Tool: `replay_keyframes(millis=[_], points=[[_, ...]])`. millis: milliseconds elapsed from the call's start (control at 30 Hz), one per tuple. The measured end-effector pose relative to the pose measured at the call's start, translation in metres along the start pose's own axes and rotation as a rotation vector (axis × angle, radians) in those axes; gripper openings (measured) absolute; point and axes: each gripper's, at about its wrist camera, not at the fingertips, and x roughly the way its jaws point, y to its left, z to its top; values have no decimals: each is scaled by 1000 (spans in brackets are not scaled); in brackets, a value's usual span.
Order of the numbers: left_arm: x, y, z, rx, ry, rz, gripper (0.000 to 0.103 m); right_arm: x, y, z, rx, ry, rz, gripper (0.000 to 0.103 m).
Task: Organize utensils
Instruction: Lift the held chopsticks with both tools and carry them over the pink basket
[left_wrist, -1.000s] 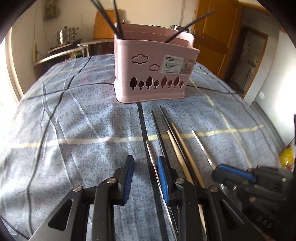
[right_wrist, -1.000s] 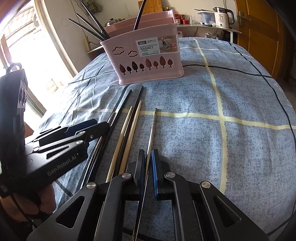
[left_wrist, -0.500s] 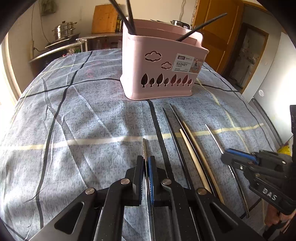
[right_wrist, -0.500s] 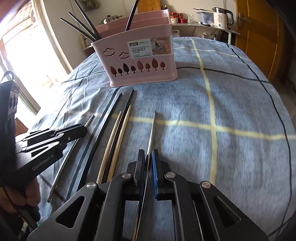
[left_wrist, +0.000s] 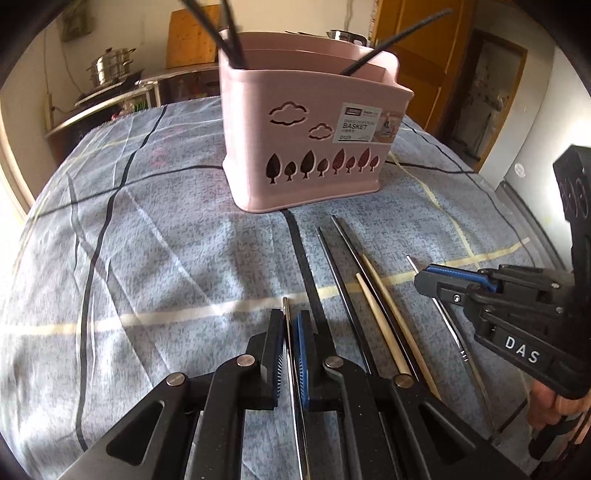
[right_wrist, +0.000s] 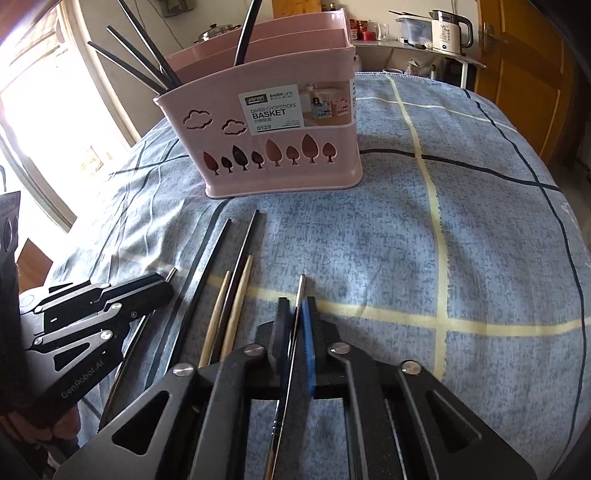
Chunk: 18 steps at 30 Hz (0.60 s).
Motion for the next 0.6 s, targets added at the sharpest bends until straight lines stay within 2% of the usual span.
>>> replay_keyframes(millis=[100,267,600], points=[[2,-4,2,22,8,22,5,-1,0,0,-2,6,4,4],[-4,2,5,-15,15,-11,3,-10,2,1,-1,-9,30,4],[-55,5,22,-24,-82,-32,3,-57,7,15,-17,-116,56,4]])
